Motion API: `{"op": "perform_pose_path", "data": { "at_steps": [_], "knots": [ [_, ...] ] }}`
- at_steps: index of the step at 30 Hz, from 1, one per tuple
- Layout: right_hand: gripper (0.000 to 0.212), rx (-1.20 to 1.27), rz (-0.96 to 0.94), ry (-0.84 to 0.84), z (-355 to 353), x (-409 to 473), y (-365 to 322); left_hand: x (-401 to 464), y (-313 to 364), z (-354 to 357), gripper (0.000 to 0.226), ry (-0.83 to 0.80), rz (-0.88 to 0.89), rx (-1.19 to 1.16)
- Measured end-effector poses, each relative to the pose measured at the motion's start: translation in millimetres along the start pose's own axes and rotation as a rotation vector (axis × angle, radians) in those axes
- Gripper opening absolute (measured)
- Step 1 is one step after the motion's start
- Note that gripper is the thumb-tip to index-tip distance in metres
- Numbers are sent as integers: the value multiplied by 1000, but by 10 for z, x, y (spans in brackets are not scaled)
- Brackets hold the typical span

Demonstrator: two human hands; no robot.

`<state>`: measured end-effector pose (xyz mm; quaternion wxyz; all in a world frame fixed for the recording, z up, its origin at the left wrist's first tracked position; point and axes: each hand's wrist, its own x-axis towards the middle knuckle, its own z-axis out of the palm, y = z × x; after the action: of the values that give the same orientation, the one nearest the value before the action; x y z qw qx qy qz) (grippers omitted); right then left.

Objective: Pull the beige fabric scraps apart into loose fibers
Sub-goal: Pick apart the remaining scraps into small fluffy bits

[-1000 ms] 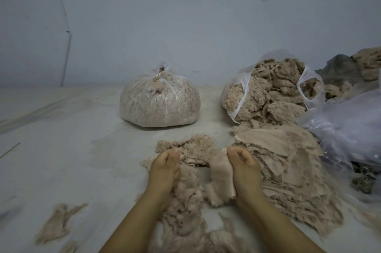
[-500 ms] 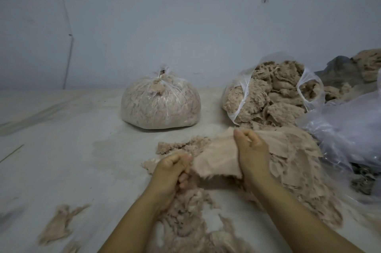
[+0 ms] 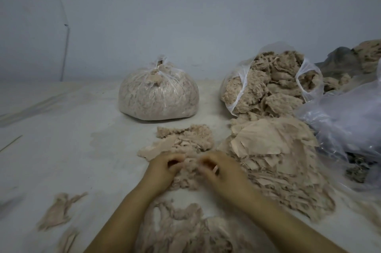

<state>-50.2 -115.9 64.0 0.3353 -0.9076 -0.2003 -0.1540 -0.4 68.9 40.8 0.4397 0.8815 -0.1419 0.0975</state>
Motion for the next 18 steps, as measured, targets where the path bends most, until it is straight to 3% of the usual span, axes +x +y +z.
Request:
{"op": "perform_pose_path", "data": {
  "at_steps": [3,5,8,11,14,16,18],
  "knots": [
    [22,16,-60,-311,250,-128,57,16,-40,-27,30,42,-69,-248],
    [20,35,-51,-387,271,-142,106,24,-4,-88,32,97,-71,-377],
    [32,74,70,-263,245,-118,168,45,-9,-188,31,121,-57,-408],
    [8,-1,48,-104,258,-34,176,33,-78,-235,29,-44,-83,-242],
    [33,-47,27,-114,341,94,144,-3,-85,-232,28,-180,-97,-298],
    [22,-44,30,-117,413,143,94,-24,-51,-230,33,-240,-81,-431],
    [9,60,73,-6,456,158,101,-34,-39,-219,40,-286,-15,-367]
  ]
}}
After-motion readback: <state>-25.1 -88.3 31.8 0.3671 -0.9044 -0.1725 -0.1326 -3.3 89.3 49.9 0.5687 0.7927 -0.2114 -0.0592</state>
